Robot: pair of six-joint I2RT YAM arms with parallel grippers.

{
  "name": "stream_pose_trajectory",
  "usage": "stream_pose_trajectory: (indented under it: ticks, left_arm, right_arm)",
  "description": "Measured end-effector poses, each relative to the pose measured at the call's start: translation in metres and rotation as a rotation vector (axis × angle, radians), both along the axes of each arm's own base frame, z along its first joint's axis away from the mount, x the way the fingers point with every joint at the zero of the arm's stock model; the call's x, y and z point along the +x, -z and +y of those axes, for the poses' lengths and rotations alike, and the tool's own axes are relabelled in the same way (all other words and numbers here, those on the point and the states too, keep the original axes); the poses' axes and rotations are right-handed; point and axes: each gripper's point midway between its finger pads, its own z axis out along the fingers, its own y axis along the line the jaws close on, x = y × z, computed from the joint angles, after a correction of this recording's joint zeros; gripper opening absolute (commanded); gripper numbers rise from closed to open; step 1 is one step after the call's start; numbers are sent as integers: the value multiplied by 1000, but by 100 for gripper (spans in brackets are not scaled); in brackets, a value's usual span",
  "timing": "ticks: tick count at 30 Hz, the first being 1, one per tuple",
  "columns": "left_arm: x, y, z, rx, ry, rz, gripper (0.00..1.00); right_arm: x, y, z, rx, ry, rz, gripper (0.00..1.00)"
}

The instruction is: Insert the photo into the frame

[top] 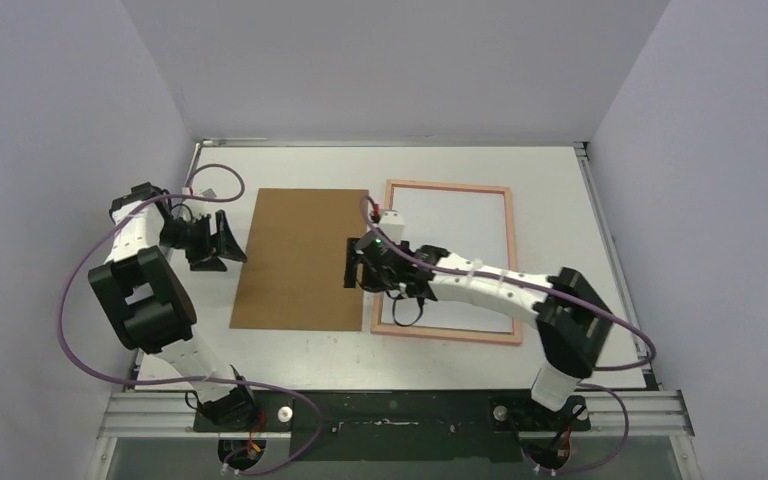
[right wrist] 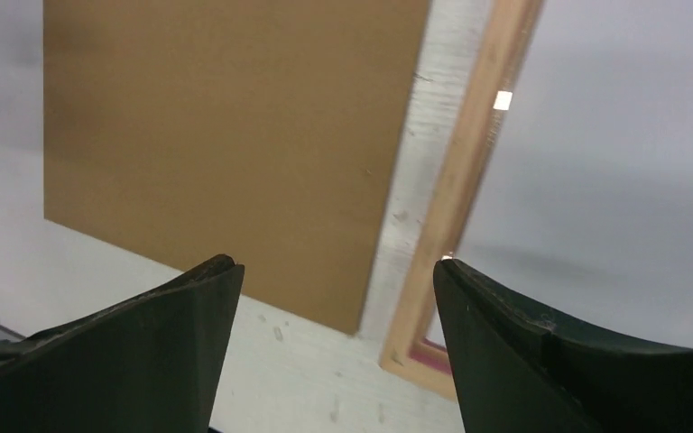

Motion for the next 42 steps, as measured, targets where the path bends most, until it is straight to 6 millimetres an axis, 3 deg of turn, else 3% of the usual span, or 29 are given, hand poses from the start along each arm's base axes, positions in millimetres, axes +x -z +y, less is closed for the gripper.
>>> stream_pose_trajectory:
  ticks: [4,10,13,20,21,27,31,35,42]
  left_arm:
    - [6,15,6,14,-2,15,54]
    - [15,40,13,43,-12,33,42]
    - [15,52,15,70,-10,45,39]
    - [27,73,14,145,15,52,39]
    - [29,77,13,154,16,55,39]
    - [37,91,13,209,30,59,45]
    - [42,94,16,241,32,44,45]
    - [44,96,17,254,26,41,36]
    - [48,100,14,248,23,42,22]
  right_arm:
    - [23,30,52,-48,-9,6,86]
    - [57,71,76,-147,59,-7,89]
    - [68,73,79,-170,86,-30,91]
    - [84,55,80,-174,132,-81,100]
    - [87,55,78,-177,140,-85,96]
    - [98,61,63,-198,177,-69,94]
    - [101,76,59,-201,184,-39,94]
    - [102,94,62,-196,178,-8,94]
    - [102,93,75,-137,165,3,94]
